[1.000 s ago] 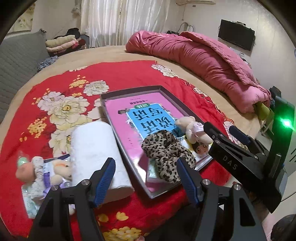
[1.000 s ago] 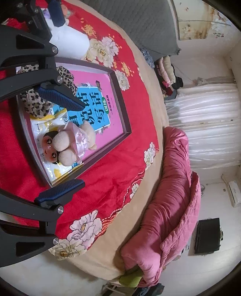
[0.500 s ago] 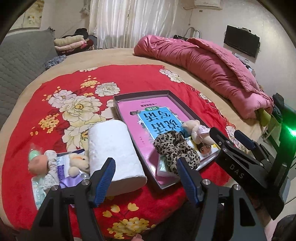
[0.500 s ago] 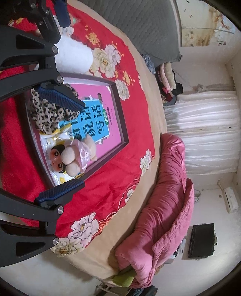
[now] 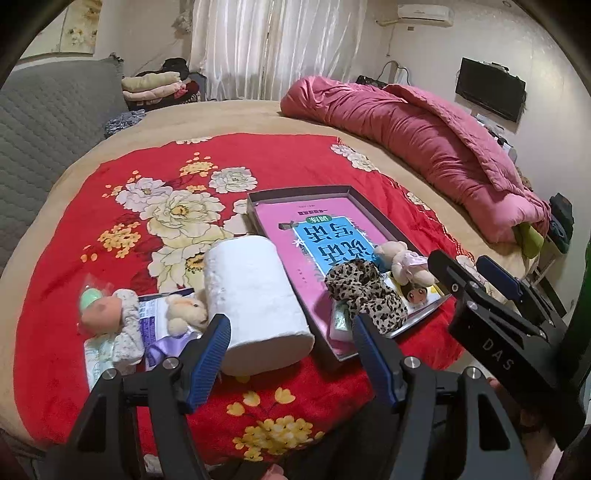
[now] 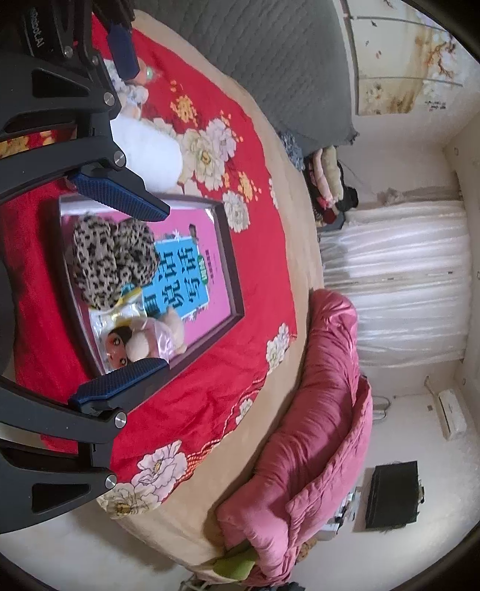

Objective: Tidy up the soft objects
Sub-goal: 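Withdraw both open tools from the tray back toward the soft-item pile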

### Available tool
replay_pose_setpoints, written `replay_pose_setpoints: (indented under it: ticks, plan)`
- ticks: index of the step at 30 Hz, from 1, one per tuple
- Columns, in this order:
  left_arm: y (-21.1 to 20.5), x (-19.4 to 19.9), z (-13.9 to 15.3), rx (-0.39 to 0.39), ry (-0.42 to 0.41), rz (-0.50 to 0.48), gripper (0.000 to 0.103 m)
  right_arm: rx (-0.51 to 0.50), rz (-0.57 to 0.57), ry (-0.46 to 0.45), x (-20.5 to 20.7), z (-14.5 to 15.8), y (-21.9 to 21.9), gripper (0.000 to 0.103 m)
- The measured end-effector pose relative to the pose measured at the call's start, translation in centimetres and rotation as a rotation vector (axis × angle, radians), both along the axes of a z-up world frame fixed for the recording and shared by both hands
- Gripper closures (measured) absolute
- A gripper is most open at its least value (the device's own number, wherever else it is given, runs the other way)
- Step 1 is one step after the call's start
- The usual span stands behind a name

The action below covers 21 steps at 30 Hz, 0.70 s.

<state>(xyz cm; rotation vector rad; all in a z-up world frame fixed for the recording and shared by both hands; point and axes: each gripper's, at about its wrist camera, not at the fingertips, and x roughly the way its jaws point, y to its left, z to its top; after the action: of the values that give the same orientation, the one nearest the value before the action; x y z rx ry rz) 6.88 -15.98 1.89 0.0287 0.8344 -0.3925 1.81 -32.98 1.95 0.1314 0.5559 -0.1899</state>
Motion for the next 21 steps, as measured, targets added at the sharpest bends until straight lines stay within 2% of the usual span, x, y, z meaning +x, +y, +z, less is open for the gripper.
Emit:
replay_pose_setpoints:
  ticks: [12, 21]
  plan:
    - [2.6, -0.8, 0.4, -0.013, 0.001, 0.045, 0.035, -0.013, 0.019, -0.019, -1.2, 1.1, 1.2, 0.026]
    - [5.0, -0.8, 0.3, -0.007, 0.001, 0.084, 0.035, -0.025, 0.098, -0.016, -1.8, 2.0, 3.6, 0.025]
